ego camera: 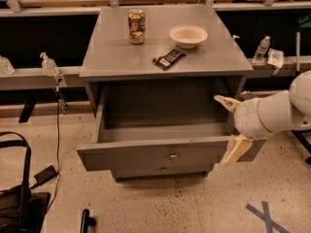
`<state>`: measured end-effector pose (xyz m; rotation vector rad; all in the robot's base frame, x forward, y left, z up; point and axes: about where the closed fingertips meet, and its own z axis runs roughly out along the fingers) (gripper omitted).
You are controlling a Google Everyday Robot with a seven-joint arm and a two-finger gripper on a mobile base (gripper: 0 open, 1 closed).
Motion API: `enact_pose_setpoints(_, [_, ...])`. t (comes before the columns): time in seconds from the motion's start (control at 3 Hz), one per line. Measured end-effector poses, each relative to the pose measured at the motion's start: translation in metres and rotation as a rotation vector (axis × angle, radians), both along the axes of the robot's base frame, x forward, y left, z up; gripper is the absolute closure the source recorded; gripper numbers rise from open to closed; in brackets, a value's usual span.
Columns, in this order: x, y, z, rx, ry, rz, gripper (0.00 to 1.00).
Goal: Open top drawer
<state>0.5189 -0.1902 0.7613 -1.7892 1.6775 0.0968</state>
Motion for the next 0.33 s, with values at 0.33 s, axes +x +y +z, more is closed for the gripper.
enact_pose_setpoints(0.33, [0.0057,-0.0102,0.0301,0.107,0.002,-0.081,0.00])
